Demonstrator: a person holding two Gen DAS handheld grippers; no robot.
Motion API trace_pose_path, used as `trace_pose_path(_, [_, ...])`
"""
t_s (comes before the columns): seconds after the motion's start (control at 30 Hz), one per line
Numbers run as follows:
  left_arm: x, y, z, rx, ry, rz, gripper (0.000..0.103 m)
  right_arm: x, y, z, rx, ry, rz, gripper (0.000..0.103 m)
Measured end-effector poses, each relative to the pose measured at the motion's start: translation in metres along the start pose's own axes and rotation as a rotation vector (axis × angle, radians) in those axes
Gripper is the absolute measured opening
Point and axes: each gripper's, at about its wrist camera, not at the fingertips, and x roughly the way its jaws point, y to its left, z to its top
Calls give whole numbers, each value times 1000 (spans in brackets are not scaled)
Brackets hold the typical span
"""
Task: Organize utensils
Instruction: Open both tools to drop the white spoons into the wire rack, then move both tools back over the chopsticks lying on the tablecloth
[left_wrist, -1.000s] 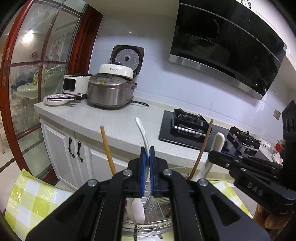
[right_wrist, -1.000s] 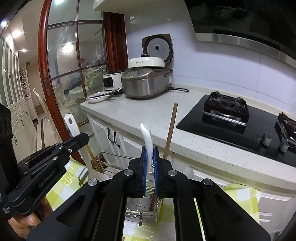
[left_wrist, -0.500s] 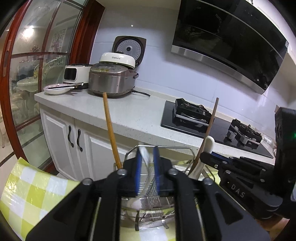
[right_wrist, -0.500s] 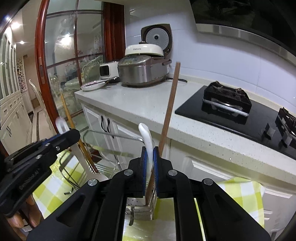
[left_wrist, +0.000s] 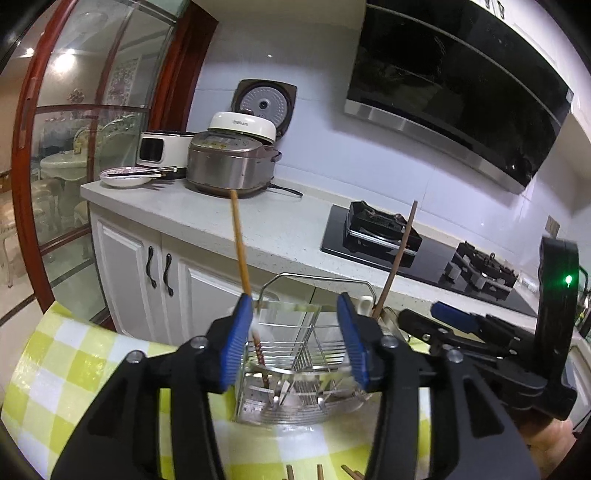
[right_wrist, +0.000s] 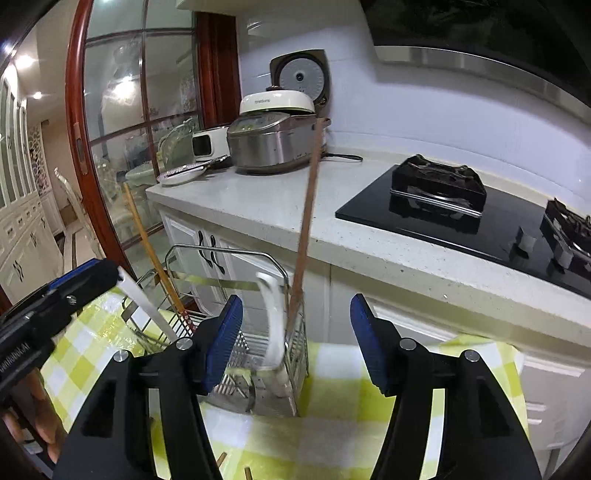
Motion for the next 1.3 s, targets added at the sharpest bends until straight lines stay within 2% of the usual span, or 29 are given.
trace_pose_path(0.07, [-12, 4, -1, -17, -14, 6, 54, -10, -6, -5, 16, -7, -6, 64])
trace_pose_path(0.23, [-39, 12, -9, -47, -14, 21, 56, -32, -20, -28, 61, 9, -20, 71])
trace_pose_path(0.37, [-64, 15, -27, -43, 17, 50, 56, -53, -25, -56, 79, 20, -25, 77])
trace_pose_path(0.47, [-78, 18, -46, -28, 53, 99, 56, -67, -28, -76, 85, 18, -21, 82])
trace_pose_path(0.67, [-99, 40, -89, -79, 139, 160, 56, -84, -30, -115, 90, 63, -10, 82])
trace_pose_path(0.8, [-108, 46, -118, -58, 193, 204, 56, -86, -27, -141, 37, 136, -29, 82])
trace_pose_path(0.97, [-112, 45, -145, -36, 246, 199, 56, -75, -21, -169, -51, 236, -8, 81])
trace_pose_path(1.07, [-111, 44, -152, -39, 260, 196, 56, -67, -14, -180, -107, 281, 6, 80])
trace_pose_path(1.3, [-111, 44, -153, -47, 256, 196, 56, -53, -9, -185, -138, 318, 3, 80])
